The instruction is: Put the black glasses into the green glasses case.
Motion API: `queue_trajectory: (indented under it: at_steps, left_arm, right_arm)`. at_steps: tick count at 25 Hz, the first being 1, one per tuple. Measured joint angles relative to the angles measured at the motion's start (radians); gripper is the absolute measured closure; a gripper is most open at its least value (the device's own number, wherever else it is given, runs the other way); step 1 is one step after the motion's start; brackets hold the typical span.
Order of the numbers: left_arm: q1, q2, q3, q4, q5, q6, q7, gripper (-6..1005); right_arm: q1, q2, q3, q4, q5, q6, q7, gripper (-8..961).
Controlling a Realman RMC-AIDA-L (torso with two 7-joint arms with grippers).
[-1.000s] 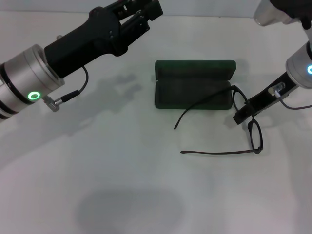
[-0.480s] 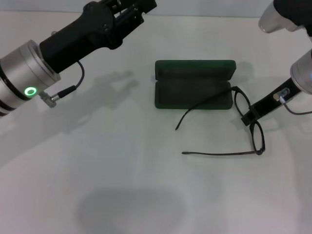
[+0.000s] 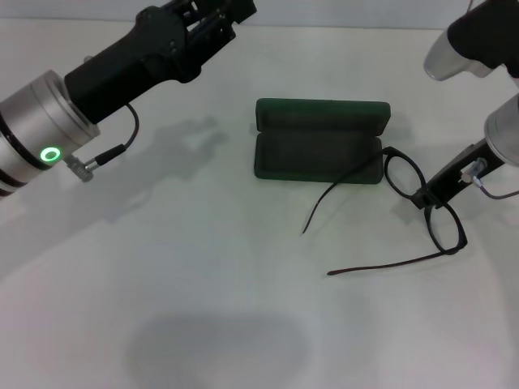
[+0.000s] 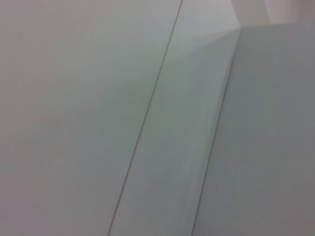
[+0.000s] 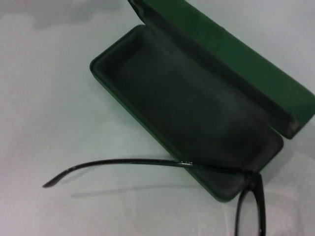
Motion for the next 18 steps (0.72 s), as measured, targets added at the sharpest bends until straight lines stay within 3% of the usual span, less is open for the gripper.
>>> queue_trajectory:
  at_steps: [4, 7, 13, 18]
  left_arm:
    - [0.001, -0.002, -0.003, -0.001, -0.001, 0.003, 0.0, 694]
    - [0.004, -0.002, -0.006, -0.005, -0.001, 0.004, -0.004, 697]
    - [-0.002, -0.002, -0.017, -0.021, -0.019, 0.016, -0.005, 703]
    - [-0.018, 0.007, -0.014, -0.018, -0.017, 0.107, -0.002, 708]
  right_arm:
    - [-0.039, -0.001, 0.004, -0.033, 0.025, -0.016, -0.022, 846]
    - [-0.12, -0.006, 0.041, -0.104, 0.151, -0.066, -0.138, 849]
    - [-0.343, -0.005, 0.316, -0.173, 0.595, -0.212, -0.589, 849]
    - [-0.415, -0.007, 0.432, -0.048, 0.865, -0.231, -0.878, 849]
